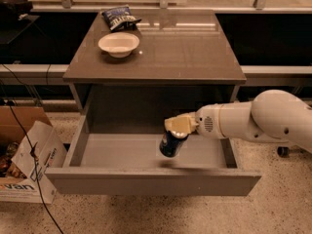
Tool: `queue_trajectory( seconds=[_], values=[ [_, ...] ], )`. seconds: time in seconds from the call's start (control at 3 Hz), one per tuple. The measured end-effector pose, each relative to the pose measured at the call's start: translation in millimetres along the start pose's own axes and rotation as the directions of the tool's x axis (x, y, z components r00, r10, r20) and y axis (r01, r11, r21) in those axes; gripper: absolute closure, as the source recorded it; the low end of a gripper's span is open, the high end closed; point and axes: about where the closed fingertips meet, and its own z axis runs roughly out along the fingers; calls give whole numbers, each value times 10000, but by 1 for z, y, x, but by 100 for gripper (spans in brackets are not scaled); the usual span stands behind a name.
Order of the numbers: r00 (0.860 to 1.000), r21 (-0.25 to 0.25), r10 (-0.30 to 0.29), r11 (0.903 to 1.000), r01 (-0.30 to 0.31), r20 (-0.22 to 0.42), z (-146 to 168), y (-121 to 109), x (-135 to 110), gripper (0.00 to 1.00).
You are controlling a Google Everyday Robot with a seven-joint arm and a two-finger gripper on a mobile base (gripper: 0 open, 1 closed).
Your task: Place pepsi can into top drawer
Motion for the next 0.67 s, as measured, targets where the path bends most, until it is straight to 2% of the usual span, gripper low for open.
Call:
queue_trajectory(
  seconds=[0.33,0.67],
  values=[
    [9990,273,335,9991,-326,-313,24,-32,19,100],
    [9951,699,518,9965,-459,-848,41,-57,32,81]
  ],
)
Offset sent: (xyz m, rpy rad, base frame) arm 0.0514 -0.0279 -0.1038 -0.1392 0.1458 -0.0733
